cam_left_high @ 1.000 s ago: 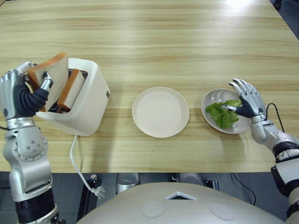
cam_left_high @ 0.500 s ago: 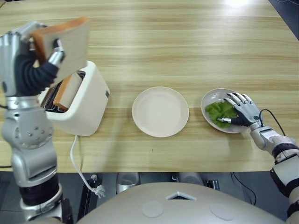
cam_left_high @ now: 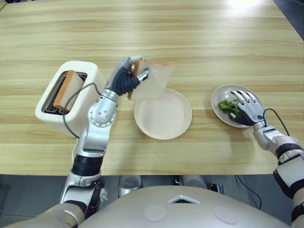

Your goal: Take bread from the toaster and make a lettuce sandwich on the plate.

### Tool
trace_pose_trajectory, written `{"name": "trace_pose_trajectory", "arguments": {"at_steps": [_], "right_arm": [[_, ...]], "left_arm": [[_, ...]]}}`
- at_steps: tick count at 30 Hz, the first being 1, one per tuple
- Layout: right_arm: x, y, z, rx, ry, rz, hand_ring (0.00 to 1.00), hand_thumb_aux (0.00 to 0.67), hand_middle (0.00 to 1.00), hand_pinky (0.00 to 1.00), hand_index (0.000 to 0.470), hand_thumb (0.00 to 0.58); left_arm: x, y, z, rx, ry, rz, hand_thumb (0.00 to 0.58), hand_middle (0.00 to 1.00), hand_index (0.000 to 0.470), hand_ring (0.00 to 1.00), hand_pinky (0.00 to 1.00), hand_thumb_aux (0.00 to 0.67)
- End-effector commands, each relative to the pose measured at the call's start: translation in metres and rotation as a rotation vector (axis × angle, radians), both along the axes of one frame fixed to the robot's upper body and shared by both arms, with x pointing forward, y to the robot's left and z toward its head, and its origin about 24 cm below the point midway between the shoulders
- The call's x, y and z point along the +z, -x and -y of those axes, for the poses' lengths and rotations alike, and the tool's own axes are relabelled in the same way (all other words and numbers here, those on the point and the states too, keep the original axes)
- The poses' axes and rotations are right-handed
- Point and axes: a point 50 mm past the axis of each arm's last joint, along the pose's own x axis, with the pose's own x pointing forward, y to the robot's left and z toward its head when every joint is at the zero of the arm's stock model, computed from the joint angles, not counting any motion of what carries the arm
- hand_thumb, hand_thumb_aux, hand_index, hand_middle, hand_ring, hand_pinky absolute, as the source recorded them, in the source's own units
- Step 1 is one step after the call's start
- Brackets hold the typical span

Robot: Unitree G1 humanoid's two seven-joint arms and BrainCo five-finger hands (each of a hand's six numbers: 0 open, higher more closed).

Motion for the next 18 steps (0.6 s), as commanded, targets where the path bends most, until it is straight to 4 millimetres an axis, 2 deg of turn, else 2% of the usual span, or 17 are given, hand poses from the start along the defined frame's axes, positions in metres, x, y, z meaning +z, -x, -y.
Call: {"name": "trace_pose_trajectory", "arguments": {"at_steps": [1,7,8,13,18], "right_arm": [[0.000,-0.004,-0.006,0.009,-0.022,0.001,0.00,0.670,0.00,0.00,0.460,0.580],[0.018,-0.015,-0.010,0.038,-0.095,0.138,0.00,0.670,0.00,0.00,0.460,0.580],[0.022,-0.017,-0.012,0.043,-0.121,0.168,1.00,0.670,1.00,1.00,0.460,0.580],[0.037,-0.024,-0.017,0.082,-0.171,0.281,1.00,0.670,1.00,1.00,0.460,0.580],[0.050,-0.032,-0.025,0.143,-0.202,0.345,1.00,0.670,1.00,1.00,0.460,0.580]], "left_arm": [[-0.021,-0.004,0.005,-0.030,0.040,-0.094,0.580,1.00,0.460,1.00,1.00,0.670],[-0.054,-0.008,0.013,-0.046,0.103,-0.243,0.580,1.00,0.460,1.00,1.00,0.670],[-0.060,-0.009,0.014,-0.041,0.110,-0.268,0.580,1.00,0.460,1.00,1.00,0.670],[-0.081,-0.011,0.020,-0.036,0.225,-0.389,0.580,1.00,0.460,1.00,1.00,0.670],[-0.085,-0.009,0.031,-0.068,0.425,-0.501,0.580,1.00,0.460,1.00,1.00,0.670]]}}
